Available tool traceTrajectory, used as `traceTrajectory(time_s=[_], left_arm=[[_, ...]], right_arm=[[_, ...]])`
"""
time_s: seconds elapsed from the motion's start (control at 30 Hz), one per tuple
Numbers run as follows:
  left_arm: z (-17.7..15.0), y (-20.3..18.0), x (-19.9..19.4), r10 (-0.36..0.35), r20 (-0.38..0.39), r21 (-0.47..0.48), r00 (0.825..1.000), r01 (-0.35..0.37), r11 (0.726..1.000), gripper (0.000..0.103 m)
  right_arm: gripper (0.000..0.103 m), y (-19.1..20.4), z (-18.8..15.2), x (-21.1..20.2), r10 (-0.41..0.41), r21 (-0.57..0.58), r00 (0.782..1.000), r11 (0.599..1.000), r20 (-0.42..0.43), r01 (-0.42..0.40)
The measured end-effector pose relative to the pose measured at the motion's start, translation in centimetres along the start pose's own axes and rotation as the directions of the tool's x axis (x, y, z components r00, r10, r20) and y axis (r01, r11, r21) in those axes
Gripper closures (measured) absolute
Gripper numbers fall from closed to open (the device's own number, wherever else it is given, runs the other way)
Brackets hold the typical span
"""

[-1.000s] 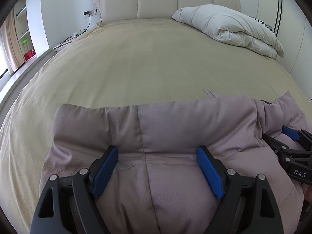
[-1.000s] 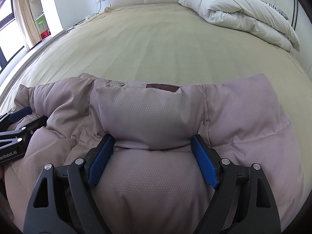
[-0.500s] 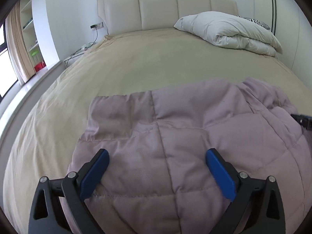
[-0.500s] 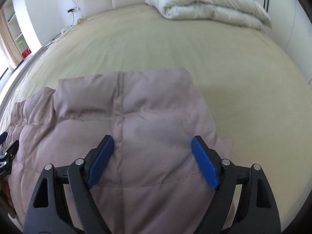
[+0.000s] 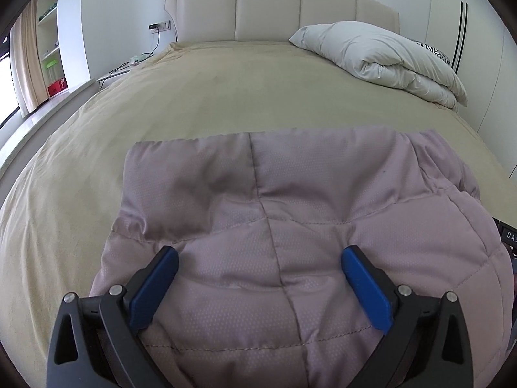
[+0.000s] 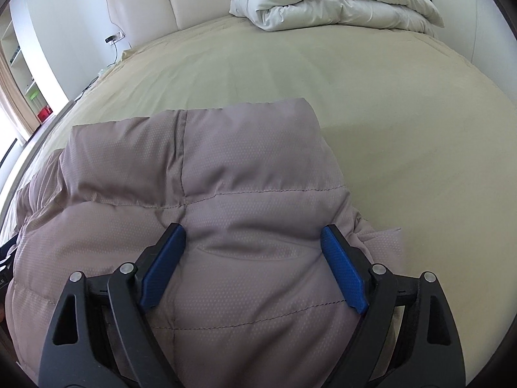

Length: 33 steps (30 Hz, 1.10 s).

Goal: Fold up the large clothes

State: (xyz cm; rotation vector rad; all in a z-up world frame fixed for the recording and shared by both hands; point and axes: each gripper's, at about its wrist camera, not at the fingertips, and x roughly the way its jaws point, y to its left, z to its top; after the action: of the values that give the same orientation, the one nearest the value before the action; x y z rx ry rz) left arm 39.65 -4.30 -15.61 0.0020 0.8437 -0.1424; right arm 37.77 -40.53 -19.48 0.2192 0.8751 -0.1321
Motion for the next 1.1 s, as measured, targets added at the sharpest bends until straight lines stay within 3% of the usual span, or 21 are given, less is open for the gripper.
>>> traceTrajectory(time_s=[0.07,0.1,0.13,0.2,0.3,0.37,0.4,0.47,0.7,0.8,0.87,0.97,1.03,1.1], left_arm=[[0.3,0.2,-1.2,0.001,-0.017,-0.006,1.000,-0.001,1.000,0.005],[0.3,0.3,-2.4,0.009,-0.011,-0.008,1.000,-0.009,1.000,0.008],[0.0,0.3,-3.8,0.010,0.004,-0.007,1.000,-0.010,1.000,0.010],[-0.8,0.3,-6.3,0.015,0.042,0.001,0.999,-0.015,1.000,0.010],[-1.9,0.6,-7.9,0.033,0.035,-0.017,0.999,-0.032,0.999,0.010],[-2.7,0.7,-7.5,0.037,0.006,-0.008,0.999,-0.037,0.999,0.009],[-3.1,0.4,-7.2,0.048,-0.005,0.014,0.999,-0.048,0.999,0.009],[-3.4,0.1,-6.9,0.057,0.000,0.037,0.998,-0.056,0.998,0.009],[-3.9,0.4,-5.5,0.048,0.001,0.019,0.999,-0.048,0.999,0.004],[-3.8,-0.7,-8.3,0.032,-0.004,0.029,0.999,-0.032,0.999,0.016],[-4.3,-2.2,-10.6,-0.003,0.031,0.064,1.000,0.001,0.998,0.016],[-5.1,-4.6,-11.3,-0.029,0.028,0.124,0.999,0.025,0.992,0.015],[-5.6,-5.4,-9.8,-0.021,-0.009,0.134,1.000,0.022,0.991,0.014],[-5.9,-5.1,-9.0,-0.024,-0.025,0.094,0.999,0.027,0.995,0.012]], right_arm=[[0.017,1.0,0.8,-1.3,-0.034,-0.009,0.999,0.999,-0.040,0.034],[0.017,1.4,0.8,-3.1,-0.005,0.006,1.000,1.000,-0.028,0.005],[0.017,2.2,0.5,-5.5,0.076,0.003,0.997,0.997,0.022,-0.076],[0.017,5.0,-0.6,-9.4,0.146,-0.094,0.985,0.986,0.092,-0.138],[0.017,9.4,-2.7,-10.4,0.192,-0.210,0.981,0.961,0.041,-0.179],[0.017,11.8,-4.2,-8.6,0.168,-0.251,0.985,0.952,-0.041,-0.173],[0.016,12.6,-5.2,-7.7,0.119,-0.290,0.992,0.949,-0.047,-0.128],[0.015,13.7,-7.3,-7.2,0.064,-0.369,0.998,0.928,0.023,-0.051],[0.015,12.9,-8.4,-5.6,0.075,-0.354,0.996,0.934,0.044,-0.055],[0.015,11.8,-7.0,-6.8,0.090,-0.324,0.996,0.942,0.005,-0.084],[0.015,9.7,-6.3,-9.9,0.103,-0.251,0.991,0.965,0.083,-0.079],[0.015,5.4,-6.0,-12.3,0.035,-0.127,0.984,0.992,0.175,-0.012],[0.015,2.5,-5.5,-11.0,-0.006,-0.060,0.994,0.998,0.105,0.012],[0.015,0.5,-5.8,-8.6,-0.041,-0.071,0.999,0.997,0.004,0.041]])
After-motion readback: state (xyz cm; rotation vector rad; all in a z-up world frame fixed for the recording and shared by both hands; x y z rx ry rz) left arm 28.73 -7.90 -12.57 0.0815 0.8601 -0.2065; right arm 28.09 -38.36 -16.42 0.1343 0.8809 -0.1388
